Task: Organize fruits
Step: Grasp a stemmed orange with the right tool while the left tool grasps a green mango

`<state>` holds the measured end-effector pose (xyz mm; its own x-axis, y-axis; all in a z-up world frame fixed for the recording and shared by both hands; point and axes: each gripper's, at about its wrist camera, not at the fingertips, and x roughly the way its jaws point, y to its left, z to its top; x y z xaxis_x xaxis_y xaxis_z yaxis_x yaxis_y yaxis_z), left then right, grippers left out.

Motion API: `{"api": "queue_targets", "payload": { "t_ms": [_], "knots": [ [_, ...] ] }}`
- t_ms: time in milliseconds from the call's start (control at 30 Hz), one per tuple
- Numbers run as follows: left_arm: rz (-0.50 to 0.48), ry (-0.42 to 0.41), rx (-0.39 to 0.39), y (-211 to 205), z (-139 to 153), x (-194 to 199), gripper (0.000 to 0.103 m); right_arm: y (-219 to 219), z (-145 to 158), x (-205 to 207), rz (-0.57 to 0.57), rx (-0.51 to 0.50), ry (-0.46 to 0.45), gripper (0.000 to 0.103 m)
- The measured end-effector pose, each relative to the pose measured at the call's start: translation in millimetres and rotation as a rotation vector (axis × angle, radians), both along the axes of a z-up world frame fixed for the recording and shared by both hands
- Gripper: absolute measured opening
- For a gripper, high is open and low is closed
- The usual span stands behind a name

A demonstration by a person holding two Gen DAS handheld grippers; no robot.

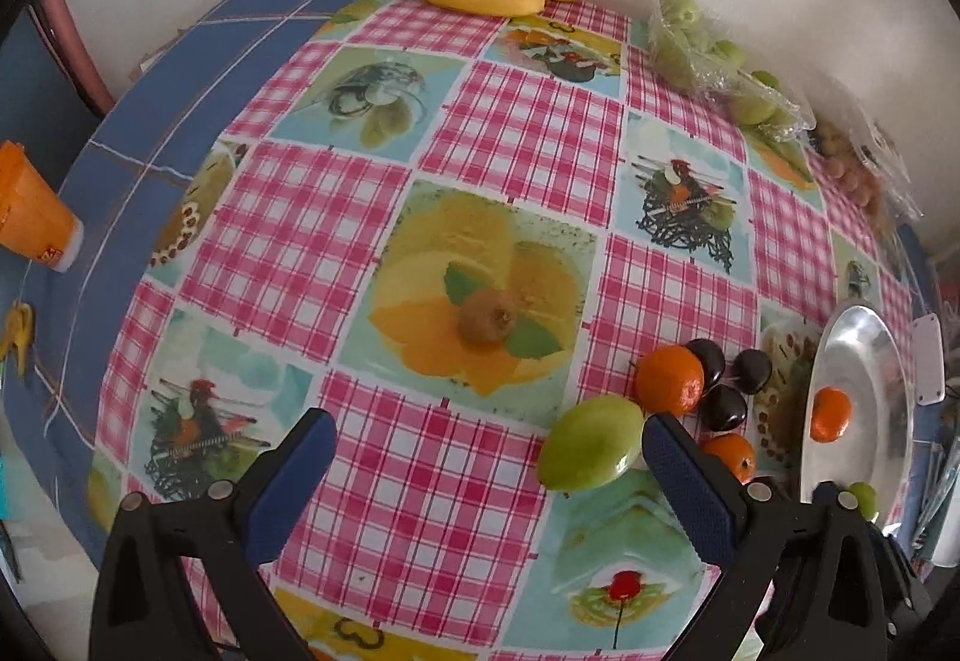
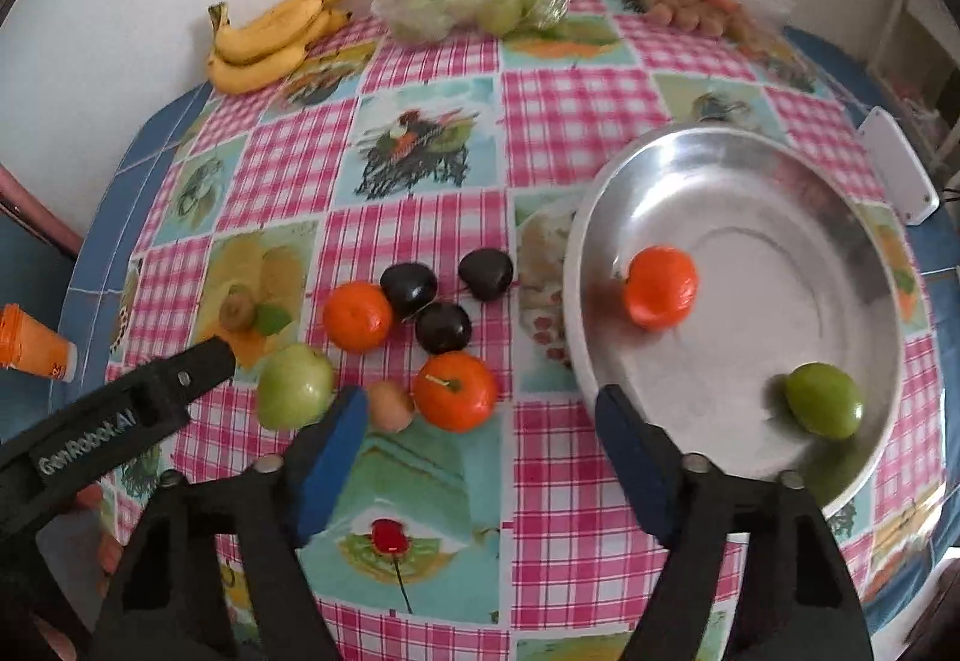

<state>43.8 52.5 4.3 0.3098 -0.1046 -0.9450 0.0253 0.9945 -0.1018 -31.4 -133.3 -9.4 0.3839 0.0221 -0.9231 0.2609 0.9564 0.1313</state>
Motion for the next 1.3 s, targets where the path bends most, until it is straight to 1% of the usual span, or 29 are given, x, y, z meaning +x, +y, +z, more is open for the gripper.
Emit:
{"api": "queue_targets", "payload": {
  "t_ms": [67,133,200,267,333,467,600,733,800,967,1133,1200,1267,1300],
  "knots": [
    [-0.004,-0.023,-0.011,-1,2,1,0.103,1,-3,2,0.011,0.0,0.011,0.065],
    [-0.01,-0.041,-0.048,-2,2,2,0.103,0,-7,5,0.014,0.0,0.021,0.061],
    [-0.021,-0.043,-0.077,-2,0,4,0.103,-1,-11,7,0.015,0.004,0.033,0.057],
    [-0.037,-0.034,-0.079,-7,-5,5,0.103,-2,-14,9,0.019,0.012,0.042,0.052],
    [-0.06,-0.024,-0.064,-12,-9,5,0.103,-4,-16,12,0.02,0.019,0.048,0.052],
    [-0.081,-0.008,-0.001,-18,-16,6,0.103,-5,-21,16,0.019,0.021,0.056,0.048],
    [-0.078,0.021,-0.029,-18,-22,6,0.103,-4,-25,19,0.023,0.018,0.061,0.047],
    [-0.1,0.04,-0.016,-24,-30,6,0.101,-4,-26,20,0.021,0.031,0.053,0.047],
    [-0.104,0.049,-0.029,-26,-33,6,0.096,-2,-27,22,0.027,0.032,0.053,0.046],
    [-0.094,0.091,-0.075,-28,-42,9,0.088,4,-29,26,0.051,0.029,0.054,0.045],
    [-0.065,0.137,-0.112,-24,-50,11,0.086,9,-32,29,0.075,0.028,0.058,0.043],
    [-0.061,0.148,-0.132,-22,-52,12,0.08,11,-32,30,0.086,0.029,0.057,0.04],
    [-0.063,0.148,-0.144,-23,-53,12,0.077,13,-33,31,0.095,0.027,0.06,0.037],
    [-0.062,0.146,-0.146,-24,-54,12,0.073,14,-33,31,0.097,0.024,0.061,0.037]
  ]
}}
